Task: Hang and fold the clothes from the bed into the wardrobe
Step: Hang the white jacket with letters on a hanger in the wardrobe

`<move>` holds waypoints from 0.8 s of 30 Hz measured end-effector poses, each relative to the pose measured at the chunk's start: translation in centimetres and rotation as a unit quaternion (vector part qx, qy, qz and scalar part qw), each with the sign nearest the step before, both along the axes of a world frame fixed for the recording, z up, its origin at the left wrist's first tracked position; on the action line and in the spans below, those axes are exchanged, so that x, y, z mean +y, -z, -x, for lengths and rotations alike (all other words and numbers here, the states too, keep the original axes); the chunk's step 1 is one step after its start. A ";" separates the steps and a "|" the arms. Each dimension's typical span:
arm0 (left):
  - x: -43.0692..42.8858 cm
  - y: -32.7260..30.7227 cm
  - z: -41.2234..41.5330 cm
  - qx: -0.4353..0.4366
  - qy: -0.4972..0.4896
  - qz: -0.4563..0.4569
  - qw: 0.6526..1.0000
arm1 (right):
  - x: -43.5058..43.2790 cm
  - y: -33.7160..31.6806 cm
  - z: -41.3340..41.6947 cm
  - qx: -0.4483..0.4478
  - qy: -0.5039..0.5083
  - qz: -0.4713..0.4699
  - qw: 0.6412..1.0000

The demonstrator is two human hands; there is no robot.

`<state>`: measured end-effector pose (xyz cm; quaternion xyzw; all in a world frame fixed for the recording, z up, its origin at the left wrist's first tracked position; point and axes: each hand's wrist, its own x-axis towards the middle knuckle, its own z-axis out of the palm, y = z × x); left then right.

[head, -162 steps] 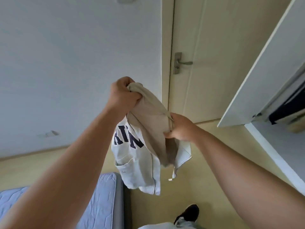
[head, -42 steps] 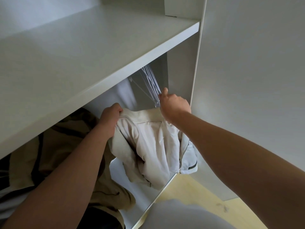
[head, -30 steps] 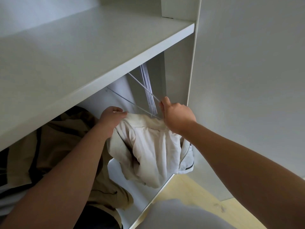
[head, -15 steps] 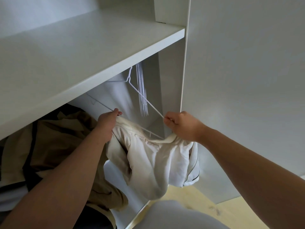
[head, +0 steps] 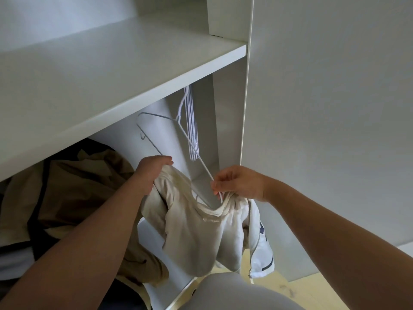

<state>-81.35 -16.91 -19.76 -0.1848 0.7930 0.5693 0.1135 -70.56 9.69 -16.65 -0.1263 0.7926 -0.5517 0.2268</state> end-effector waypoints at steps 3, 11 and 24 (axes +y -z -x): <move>-0.4 0.5 -0.3 0.008 0.130 0.091 0.987 | 0.2 0.8 0.0 0.004 0.033 0.023 0.999; -1.6 3.5 -1.5 0.055 0.298 0.457 0.836 | 0.0 1.7 0.1 -0.013 0.065 0.064 0.996; -1.9 8.5 -4.2 -0.037 0.446 0.483 0.752 | -2.6 1.9 -0.1 -0.012 0.072 0.127 0.989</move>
